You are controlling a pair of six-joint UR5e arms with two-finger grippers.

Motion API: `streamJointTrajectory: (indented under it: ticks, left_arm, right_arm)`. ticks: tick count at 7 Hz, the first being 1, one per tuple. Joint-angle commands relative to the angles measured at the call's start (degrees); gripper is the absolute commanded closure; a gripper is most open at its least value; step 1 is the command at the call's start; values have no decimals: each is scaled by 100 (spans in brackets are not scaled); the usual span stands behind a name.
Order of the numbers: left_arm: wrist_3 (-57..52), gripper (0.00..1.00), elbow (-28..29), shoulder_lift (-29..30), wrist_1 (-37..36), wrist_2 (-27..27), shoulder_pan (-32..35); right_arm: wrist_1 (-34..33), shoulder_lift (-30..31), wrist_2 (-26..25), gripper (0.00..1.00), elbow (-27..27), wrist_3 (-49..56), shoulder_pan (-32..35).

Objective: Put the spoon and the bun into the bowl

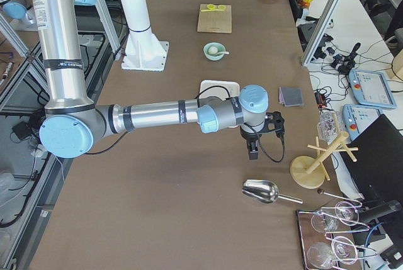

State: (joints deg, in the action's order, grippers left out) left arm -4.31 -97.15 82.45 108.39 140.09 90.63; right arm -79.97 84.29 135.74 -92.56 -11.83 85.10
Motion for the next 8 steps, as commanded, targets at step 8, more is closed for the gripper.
streamJointTrajectory:
  ticks: [8]
  left_arm:
    - [98,2,-348,491,-1875,-886,-98]
  right_arm:
    - [-98,210,-373,0,-34,75,120]
